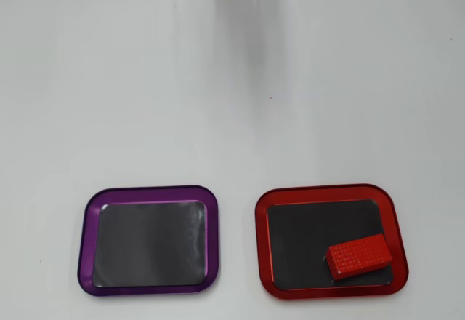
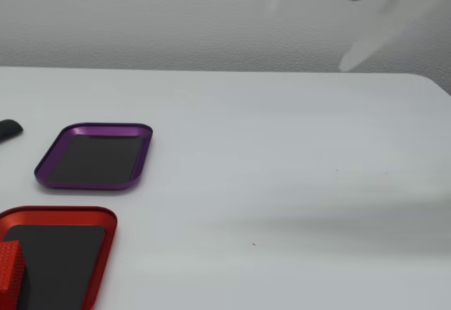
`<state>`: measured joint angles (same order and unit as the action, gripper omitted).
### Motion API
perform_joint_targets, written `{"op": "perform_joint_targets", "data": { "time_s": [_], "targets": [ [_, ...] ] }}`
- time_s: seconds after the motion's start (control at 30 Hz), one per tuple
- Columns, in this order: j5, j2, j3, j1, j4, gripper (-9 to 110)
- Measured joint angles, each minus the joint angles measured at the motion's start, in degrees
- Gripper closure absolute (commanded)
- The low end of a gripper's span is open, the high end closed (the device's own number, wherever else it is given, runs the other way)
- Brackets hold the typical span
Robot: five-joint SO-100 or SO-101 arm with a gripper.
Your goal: Grasp a red block and put it in the left red dish.
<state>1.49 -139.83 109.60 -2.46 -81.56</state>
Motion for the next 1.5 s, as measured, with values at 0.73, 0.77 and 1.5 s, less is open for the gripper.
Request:
{"op": "perform_joint_targets", "data": {
  "time_s": [0.73,0.77,1.5],
  "targets": [
    [0.1,-51.8,62.9,-2.5,19.2,84],
    [-0.3,-51.8,64.0,-2.5,19.3,85],
    [-4.9,-51.8,65.7,-2.5,15.6,102]
  ]
}}
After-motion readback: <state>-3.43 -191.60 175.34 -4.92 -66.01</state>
